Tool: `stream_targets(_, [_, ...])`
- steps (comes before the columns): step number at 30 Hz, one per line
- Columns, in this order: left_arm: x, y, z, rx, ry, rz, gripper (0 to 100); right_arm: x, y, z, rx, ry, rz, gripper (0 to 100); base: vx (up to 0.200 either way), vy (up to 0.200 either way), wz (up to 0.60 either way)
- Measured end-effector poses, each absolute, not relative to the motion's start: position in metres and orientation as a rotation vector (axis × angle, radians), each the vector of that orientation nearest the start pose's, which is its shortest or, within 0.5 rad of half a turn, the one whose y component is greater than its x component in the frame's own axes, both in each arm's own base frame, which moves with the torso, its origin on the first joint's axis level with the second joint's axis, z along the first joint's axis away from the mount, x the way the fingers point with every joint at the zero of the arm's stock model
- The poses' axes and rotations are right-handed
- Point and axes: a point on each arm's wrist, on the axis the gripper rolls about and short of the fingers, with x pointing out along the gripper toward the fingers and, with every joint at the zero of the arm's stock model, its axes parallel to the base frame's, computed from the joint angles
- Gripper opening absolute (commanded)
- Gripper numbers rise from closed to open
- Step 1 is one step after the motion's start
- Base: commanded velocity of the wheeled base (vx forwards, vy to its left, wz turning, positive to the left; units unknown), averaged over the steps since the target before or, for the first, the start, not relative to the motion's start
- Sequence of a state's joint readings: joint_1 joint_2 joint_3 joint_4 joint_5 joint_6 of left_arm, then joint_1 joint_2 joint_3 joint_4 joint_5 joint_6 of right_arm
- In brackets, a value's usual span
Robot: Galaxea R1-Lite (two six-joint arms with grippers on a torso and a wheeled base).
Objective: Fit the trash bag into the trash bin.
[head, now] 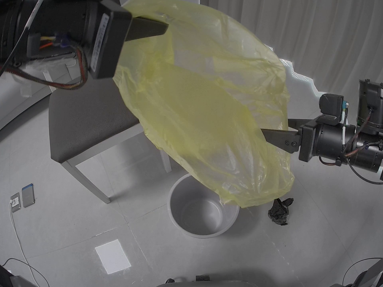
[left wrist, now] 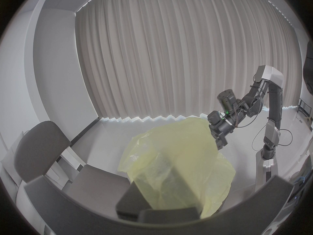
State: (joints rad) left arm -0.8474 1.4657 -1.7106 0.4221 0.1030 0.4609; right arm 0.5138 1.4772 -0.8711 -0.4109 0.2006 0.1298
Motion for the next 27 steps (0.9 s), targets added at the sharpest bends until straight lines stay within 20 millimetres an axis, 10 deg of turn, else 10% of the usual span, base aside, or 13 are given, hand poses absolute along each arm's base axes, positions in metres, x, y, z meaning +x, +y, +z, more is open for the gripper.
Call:
stream_targets(2, [0.148,-0.165,0.395,0.515,-0.010,-0.773,0,0.230,0.133,0.239,0.092,0.252,0.689,100,0.000,0.000,0.00])
stream_targets(3, [0.148,-0.166,0.395,0.513,-0.009,-0.775,0,0.233,0.134,0.237,0.091,0.259,0.685,0,0.000,0.000,0.00])
stream_targets(27, [0.153,-0.169,0.350,0.217,0.267,-0.672,0,0.246,0.138,0.214,0.071,0.332,0.576,0,0.000,0.000,0.00])
